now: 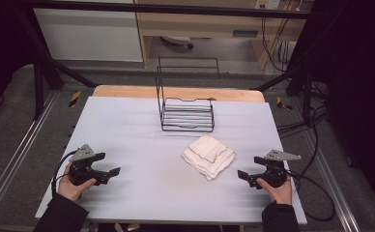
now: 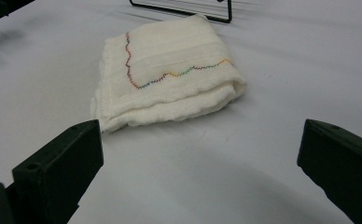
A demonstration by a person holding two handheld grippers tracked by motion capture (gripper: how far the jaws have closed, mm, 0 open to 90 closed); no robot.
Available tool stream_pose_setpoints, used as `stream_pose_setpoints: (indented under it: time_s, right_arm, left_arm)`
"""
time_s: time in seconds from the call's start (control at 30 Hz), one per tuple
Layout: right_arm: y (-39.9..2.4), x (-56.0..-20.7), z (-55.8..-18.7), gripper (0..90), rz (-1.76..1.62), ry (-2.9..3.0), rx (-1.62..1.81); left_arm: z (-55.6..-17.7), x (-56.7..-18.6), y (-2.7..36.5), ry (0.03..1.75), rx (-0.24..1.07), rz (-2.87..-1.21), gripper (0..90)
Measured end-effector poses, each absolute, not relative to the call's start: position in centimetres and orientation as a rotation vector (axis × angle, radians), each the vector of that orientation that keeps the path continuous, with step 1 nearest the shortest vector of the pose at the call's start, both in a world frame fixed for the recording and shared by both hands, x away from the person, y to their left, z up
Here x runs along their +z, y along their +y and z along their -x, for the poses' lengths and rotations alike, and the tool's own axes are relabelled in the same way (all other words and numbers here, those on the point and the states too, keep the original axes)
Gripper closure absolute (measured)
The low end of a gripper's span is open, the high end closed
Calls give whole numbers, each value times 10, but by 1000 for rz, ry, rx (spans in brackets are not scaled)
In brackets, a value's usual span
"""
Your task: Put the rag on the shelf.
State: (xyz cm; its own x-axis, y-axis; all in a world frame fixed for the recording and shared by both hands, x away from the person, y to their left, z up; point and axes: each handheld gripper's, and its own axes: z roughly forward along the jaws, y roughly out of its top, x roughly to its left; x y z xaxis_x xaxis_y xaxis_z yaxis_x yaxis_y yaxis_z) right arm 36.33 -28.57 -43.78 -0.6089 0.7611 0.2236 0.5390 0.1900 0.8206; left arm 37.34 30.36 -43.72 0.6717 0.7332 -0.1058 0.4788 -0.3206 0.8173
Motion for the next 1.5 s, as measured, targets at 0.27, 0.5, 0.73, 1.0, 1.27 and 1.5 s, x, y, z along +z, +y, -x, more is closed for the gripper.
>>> stream_pose_setpoints:
  time_s: [0.27, 0.5, 0.73, 1.0, 1.27, 1.5]
  right_arm:
    - [-282, -437, -363, 8, -1233, 2243, 1358]
    - [-273, -436, -363, 18, -1205, 2262, 1335]
    - [-255, -434, -364, 58, -1177, 2283, 1289]
    - [-230, -430, -364, 125, -1147, 2309, 1261]
    - [-201, -433, -365, 275, -1068, 2397, 1223]
    - [-176, -436, -373, 394, -1054, 2424, 1168]
  left_arm:
    - [-372, -437, 303, 941, 360, -1983, 85]
    - [-372, -438, 304, 940, 362, -1986, 84]
    - [-372, -438, 303, 943, 360, -1986, 87]
    - [-371, -438, 302, 946, 366, -1990, 90]
    - [-371, -438, 301, 943, 366, -1993, 93]
    - [-371, -437, 301, 945, 369, -1993, 94]
